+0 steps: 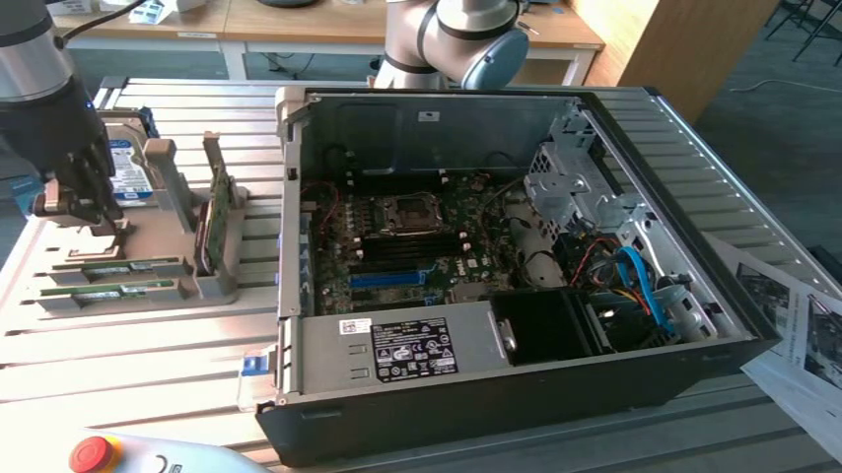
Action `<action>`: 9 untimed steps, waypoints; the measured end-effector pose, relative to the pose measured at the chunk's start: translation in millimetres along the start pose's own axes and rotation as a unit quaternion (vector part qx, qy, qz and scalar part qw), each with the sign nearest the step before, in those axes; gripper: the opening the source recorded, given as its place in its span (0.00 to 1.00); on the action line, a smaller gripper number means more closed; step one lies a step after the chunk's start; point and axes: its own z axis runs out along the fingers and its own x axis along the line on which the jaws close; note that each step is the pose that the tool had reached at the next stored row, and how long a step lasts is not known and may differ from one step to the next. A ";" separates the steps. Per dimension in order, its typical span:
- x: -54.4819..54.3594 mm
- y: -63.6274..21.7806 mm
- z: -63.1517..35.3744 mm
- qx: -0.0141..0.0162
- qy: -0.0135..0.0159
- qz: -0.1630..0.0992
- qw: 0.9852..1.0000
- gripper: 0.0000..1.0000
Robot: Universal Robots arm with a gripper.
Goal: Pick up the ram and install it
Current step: 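Pick up the ram and move it above insertion slot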
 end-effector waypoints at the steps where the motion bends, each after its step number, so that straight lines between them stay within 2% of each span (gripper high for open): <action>1: 0.0 0.0 0.0 0.000 0.000 0.000 1.000 0.30; 9: 1.8 0.0 0.2 0.000 0.000 0.000 1.000 0.30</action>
